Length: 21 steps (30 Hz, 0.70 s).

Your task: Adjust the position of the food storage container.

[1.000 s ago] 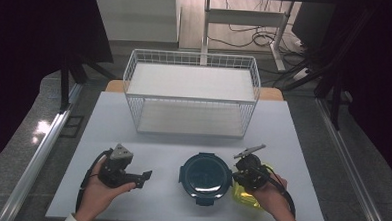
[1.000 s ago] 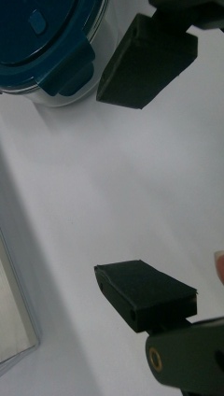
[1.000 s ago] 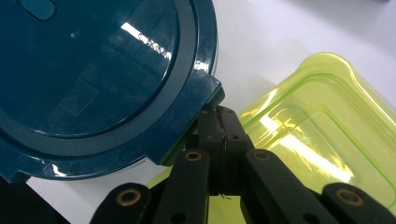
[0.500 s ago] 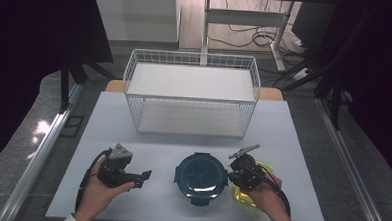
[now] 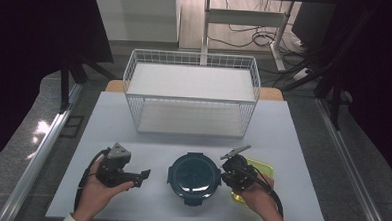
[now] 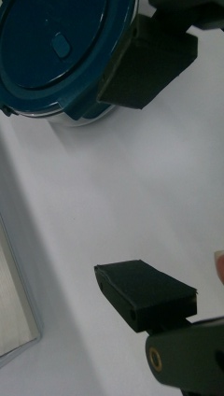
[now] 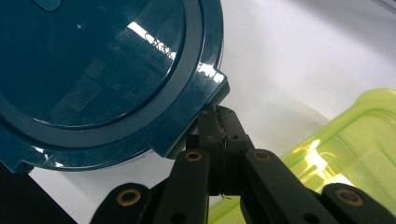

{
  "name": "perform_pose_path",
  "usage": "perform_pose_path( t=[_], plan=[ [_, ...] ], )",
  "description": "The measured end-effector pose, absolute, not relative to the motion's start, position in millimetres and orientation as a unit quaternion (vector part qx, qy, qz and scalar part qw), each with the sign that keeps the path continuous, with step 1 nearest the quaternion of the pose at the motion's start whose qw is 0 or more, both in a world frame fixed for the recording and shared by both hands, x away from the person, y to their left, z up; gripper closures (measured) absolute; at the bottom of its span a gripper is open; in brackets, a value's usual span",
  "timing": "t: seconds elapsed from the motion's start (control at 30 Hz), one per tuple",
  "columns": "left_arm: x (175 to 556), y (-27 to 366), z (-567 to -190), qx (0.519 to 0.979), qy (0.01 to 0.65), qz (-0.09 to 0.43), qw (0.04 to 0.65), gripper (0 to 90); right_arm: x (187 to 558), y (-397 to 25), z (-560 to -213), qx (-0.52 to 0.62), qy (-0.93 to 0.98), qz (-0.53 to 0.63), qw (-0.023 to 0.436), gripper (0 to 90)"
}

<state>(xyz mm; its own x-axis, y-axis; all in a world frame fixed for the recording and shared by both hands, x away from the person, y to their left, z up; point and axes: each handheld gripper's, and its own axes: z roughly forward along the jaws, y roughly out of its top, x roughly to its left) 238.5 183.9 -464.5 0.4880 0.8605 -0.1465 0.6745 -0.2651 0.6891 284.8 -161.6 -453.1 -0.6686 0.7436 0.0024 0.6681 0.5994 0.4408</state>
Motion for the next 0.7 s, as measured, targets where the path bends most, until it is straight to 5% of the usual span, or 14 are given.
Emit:
perform_pose_path(
  t=[0.7],
  plan=[
    [239.7, 190.9, -461.3, 0.777, 0.494, 0.132, 0.367, 15.6, 282.4, -129.6, -456.2, 0.392, 0.889, 0.219, 0.085, 89.3]
  ],
)
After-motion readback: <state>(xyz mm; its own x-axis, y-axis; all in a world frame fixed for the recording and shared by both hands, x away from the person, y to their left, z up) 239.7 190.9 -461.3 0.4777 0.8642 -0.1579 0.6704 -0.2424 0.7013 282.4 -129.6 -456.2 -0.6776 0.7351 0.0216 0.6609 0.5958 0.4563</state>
